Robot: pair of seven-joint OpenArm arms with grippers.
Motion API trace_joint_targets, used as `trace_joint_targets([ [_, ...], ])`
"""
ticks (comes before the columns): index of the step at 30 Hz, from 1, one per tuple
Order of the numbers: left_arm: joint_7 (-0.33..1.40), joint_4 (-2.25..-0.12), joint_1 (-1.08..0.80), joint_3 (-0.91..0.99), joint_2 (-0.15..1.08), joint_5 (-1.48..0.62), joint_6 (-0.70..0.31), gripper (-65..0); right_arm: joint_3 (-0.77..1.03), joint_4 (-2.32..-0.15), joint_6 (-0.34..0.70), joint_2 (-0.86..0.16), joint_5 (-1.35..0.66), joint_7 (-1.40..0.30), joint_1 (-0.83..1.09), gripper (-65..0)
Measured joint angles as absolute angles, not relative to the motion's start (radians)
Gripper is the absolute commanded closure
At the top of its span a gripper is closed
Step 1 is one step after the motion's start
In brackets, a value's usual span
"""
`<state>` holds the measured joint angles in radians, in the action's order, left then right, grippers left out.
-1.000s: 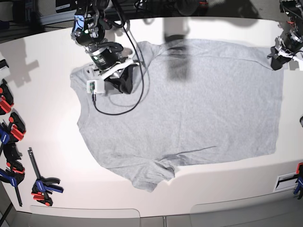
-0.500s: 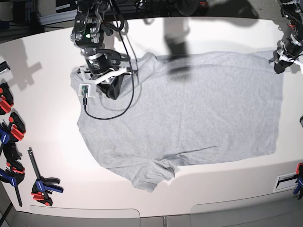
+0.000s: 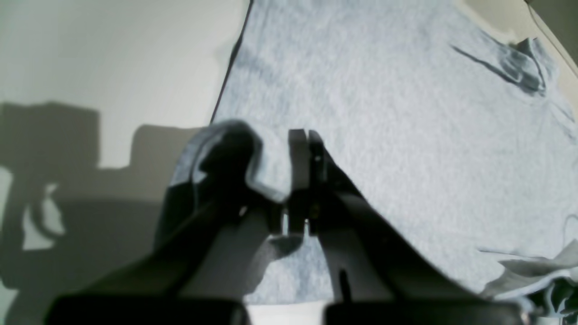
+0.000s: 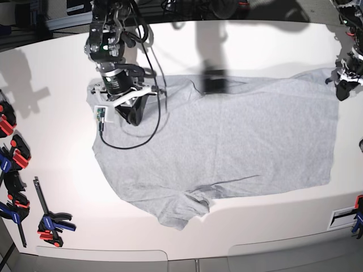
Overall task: Fold the T-shirt properly
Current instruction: 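Lower the right gripper onto the sleeve nearest it and grasp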
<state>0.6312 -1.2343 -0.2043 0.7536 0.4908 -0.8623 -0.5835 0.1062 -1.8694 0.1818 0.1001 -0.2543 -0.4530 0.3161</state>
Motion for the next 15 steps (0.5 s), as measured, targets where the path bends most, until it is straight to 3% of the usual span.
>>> trace_joint_targets([
  [8, 0.691, -1.24, -0.196, 0.752, 0.503, -0.862, -0.583, 0.0, 0.106, -1.821, 0.16, 0.1, -0.255, -0.442, 0.303, 0.0],
  [15, 0.741, -1.24, -0.201, 0.752, 0.609, -0.959, -0.584, 0.0, 0.106, -1.749, 0.16, 0.1, -0.253, -0.437, 0.273, 0.0],
])
